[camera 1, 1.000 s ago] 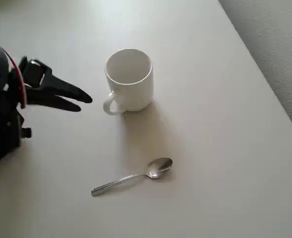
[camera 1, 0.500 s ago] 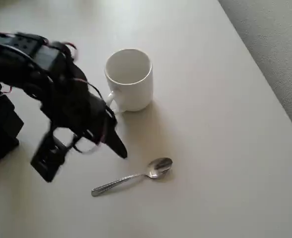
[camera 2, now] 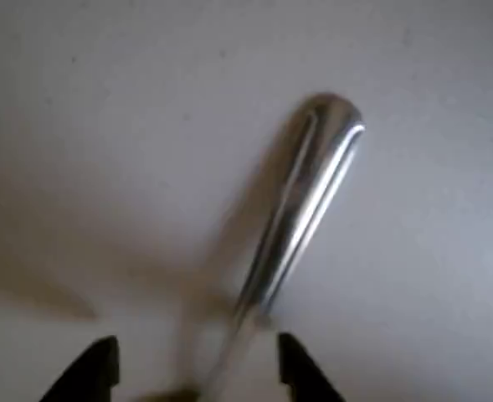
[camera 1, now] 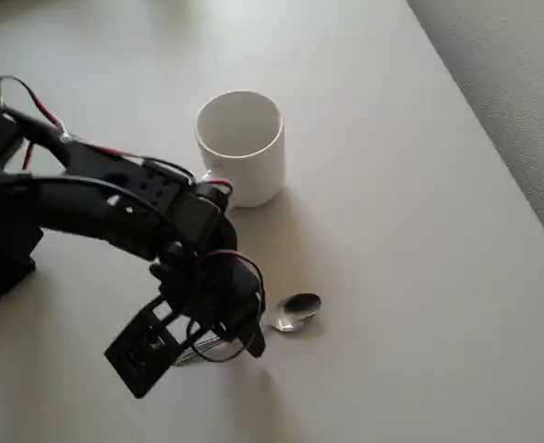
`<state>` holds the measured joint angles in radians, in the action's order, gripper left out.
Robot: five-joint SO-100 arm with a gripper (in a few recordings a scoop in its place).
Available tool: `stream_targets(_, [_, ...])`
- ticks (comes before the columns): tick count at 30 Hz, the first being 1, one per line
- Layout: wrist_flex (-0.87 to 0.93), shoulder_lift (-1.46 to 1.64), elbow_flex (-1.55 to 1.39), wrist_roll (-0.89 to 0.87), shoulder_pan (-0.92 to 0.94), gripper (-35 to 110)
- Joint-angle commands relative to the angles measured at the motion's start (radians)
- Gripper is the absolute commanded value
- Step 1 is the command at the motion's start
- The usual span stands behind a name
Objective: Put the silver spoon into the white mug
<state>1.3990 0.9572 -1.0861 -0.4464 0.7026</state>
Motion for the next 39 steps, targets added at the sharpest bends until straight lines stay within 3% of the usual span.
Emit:
stream_targets(1, [0.072,-0.080,0.216,-0.006,0.017,23])
stream_targets(7, [0.261,-0.304,0.565,-0.006,0.017,18])
stream_targets(12, [0.445,-0.535,0.973,0.005,0.014,1])
stream_targets(24, [0.446,-0.483,0.973,0.087,0.008,-2])
stream_targets(39, [0.456,-0.077,0.940,0.178,0.037,-2])
